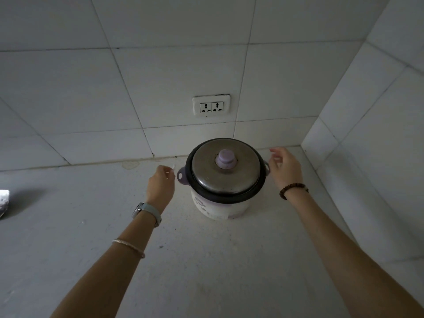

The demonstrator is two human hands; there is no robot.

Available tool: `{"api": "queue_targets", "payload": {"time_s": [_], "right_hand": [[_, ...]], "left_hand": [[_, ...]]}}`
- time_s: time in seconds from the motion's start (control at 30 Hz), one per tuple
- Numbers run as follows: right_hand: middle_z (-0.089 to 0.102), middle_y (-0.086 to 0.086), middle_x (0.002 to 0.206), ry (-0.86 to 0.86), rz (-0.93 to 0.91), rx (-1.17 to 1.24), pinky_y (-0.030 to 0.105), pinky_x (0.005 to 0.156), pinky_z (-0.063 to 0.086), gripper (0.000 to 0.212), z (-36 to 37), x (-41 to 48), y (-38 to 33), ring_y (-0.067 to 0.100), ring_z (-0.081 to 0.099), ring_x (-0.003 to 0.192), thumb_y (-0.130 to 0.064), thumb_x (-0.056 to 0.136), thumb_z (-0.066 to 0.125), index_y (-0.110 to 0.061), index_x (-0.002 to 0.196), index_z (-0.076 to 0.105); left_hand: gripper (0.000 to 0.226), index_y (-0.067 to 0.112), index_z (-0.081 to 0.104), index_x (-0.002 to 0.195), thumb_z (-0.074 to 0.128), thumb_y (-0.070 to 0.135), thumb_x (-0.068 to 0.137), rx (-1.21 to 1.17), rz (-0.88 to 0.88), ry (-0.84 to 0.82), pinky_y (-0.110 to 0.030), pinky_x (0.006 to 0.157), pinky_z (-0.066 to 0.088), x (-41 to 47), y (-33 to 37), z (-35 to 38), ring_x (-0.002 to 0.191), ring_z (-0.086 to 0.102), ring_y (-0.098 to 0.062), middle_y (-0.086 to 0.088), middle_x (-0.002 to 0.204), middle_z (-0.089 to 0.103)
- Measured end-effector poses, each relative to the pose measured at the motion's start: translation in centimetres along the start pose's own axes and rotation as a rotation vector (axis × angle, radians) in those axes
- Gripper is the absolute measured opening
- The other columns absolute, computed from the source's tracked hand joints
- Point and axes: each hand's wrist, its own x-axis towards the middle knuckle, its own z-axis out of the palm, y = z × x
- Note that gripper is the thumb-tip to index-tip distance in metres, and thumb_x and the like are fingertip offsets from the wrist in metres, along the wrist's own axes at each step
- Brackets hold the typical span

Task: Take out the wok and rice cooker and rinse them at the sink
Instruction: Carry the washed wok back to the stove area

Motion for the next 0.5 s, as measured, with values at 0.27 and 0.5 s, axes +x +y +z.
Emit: {"api": "queue_targets", "payload": {"time_s": [0.27, 0.5], "right_hand": [[0.056, 0.0, 0.129, 0.028, -0.46, 0.09, 0.024, 0.105, 0.037, 0.039, -3.4, -7.1, -6.7, 0.014, 0.048, 0.123, -0.028, 0.091, 0.059, -0.018, 0.129, 0.054], [0.054, -0.002, 0.131, -0.031, -0.617, 0.151, 0.022, 0.108, 0.035, 0.045, -4.1, -12.3, -10.4, -0.002, 0.043, 0.122, -0.026, 0.091, 0.061, -0.017, 0.134, 0.052]], "left_hand": [[0.034, 0.011, 0.055, 0.128, 0.056, 0.02, 0.096, 0.063, 0.464, 0.172, -0.038, 0.104, 0.041, -6.5, 0.6, -6.3, 0.121, 0.053, -0.026, -0.009, 0.128, 0.058], [0.045, 0.013, 0.051, 0.135, 0.059, 0.027, 0.093, 0.209, 0.593, 0.321, -0.043, 0.109, 0.036, -13.2, -0.5, -12.3, 0.128, 0.047, -0.026, -0.007, 0.137, 0.052]]}}
